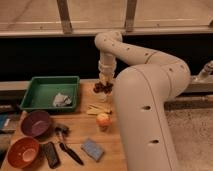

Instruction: Place grapes in paper cup

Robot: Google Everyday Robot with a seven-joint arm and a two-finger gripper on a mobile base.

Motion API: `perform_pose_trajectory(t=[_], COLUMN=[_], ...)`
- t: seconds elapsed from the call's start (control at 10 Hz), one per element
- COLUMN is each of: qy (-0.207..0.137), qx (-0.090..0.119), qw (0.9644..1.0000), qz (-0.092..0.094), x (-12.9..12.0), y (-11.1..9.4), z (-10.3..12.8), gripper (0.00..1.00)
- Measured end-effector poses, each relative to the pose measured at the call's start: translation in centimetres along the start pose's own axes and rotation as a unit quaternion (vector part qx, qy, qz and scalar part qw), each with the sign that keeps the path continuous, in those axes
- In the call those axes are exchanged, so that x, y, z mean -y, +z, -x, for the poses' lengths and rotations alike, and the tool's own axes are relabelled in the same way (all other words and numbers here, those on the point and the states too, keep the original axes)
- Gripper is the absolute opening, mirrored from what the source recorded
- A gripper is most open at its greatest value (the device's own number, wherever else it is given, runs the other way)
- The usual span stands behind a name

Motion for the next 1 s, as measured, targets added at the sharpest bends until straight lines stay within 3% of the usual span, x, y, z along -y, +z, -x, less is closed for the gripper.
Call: perform_pose_trajectory(t=[0.2, 0.5, 0.8, 1.0], qy=[0.003, 0.025, 0.036, 0.037], qx=[0.01, 0.032, 0.041, 0.041], qw=[0.9999, 0.9989, 0.9978, 0.9977], qz=[0.006, 0.023, 0.039, 0.04], x=[0.1, 1.7, 1.9, 2.1], y=[-0.5, -1.5, -1.5, -1.5], z=[0.0, -1.9, -2.3, -2.4], gripper=[0.76, 0.76, 0.76, 0.76])
